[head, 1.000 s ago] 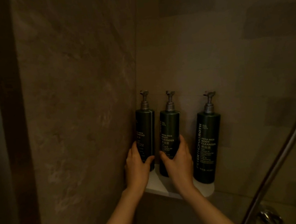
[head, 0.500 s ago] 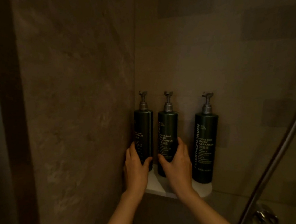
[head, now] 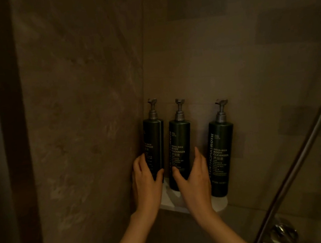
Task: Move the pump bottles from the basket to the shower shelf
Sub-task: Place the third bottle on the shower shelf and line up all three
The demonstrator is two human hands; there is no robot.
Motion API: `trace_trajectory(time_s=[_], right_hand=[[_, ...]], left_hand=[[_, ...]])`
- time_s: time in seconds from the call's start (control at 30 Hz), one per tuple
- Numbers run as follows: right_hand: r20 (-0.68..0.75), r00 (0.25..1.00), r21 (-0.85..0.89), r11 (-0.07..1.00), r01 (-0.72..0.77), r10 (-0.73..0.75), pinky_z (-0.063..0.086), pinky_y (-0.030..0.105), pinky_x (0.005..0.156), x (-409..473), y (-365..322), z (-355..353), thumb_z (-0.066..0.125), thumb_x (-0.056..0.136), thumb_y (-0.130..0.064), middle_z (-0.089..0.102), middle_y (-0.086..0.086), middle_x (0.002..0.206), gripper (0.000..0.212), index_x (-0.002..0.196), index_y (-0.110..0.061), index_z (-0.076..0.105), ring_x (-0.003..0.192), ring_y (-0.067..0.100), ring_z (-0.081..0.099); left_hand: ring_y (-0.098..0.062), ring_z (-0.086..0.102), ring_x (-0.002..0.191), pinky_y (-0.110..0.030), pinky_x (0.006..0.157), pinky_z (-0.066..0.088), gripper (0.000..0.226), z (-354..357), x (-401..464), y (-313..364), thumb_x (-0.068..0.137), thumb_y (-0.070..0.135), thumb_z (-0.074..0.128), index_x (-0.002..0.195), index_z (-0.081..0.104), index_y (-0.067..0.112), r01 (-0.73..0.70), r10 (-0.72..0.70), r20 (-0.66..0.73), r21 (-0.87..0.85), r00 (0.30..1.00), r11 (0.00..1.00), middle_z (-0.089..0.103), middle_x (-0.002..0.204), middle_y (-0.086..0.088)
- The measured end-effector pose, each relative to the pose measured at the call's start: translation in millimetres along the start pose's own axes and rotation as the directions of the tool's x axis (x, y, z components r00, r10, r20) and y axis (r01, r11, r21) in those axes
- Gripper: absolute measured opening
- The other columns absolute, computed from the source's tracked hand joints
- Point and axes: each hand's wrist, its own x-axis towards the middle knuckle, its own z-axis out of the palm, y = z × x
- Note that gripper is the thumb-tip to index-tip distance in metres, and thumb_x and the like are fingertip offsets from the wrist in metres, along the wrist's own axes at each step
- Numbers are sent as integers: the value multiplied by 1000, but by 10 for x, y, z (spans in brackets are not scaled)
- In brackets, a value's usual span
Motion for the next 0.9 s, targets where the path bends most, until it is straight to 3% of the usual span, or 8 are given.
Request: trace_trajectory(time_s=[0.07, 0.17, 0.3, 0.4, 0.53, 0.73, 0.9], right_hand=[[-51, 997, 6, 998, 58, -58, 30, 27, 108, -44, -6, -135, 61, 88, -24, 36, 2, 147, 67, 146, -17, 26, 131, 8, 32], [-169, 977, -8, 991, 135, -134, 33, 23, 102, -36, 42, -395, 63, 86, -13, 44, 3, 140, 57, 138, -16, 40, 126, 7, 38], [-282, 953, -79, 993, 89, -108, 32, 13, 90, 55, 197, -658, 68, 82, -18, 41, 2, 140, 64, 138, -22, 38, 120, 4, 38], [-234, 971, -47, 996, -70, 57, 34, 26, 92, 101, 347, -695, 73, 78, -33, 37, 2, 145, 80, 144, -25, 29, 127, 15, 39], [-148, 974, -15, 984, -178, 174, 46, 40, 94, 164, 449, -615, 80, 68, -40, 42, 2, 138, 91, 142, -22, 30, 123, 21, 46], [-154, 971, 49, 983, -176, 181, 46, 30, 82, 231, 503, -531, 80, 70, -33, 49, 0, 127, 75, 132, -19, 40, 110, 16, 54], [-57, 984, 84, 983, -163, 168, 43, 27, 84, 249, 516, -506, 74, 77, -29, 50, 0, 127, 71, 137, -20, 37, 106, 9, 50]], left_hand=[[-21, 37, 132, -36, 110, 34, 61, -10, -80, 64, 90, 21, 58, 144, 31, 12, -92, 97, -54, 84, 994, 992, 35, 147, -8], [-18, 34, 134, -29, 109, 28, 59, 5, -159, 214, 90, 20, 58, 143, 34, 14, -206, 210, -67, 61, 975, 977, 35, 147, -6], [-12, 32, 133, -24, 109, 24, 61, 138, -199, 396, 90, 22, 58, 144, 32, 16, -287, 287, 5, 1, 958, 958, 36, 146, -4], [-15, 30, 137, -23, 111, 23, 69, 276, -207, 443, 90, 23, 59, 148, 22, 17, -227, 228, 53, -11, 972, 974, 28, 151, -4], [-19, 29, 139, -35, 114, 30, 78, 374, -177, 428, 88, 19, 62, 150, 15, 20, -101, 106, 80, -68, 991, 993, 24, 154, -5], [-19, 31, 139, -38, 113, 32, 79, 390, -144, 402, 87, 17, 62, 150, 15, 21, -45, 55, 94, -112, 994, 993, 26, 153, -3], [-18, 32, 138, -38, 112, 34, 79, 375, -146, 422, 87, 16, 63, 150, 15, 21, -49, 60, 93, -110, 994, 993, 27, 152, -3]])
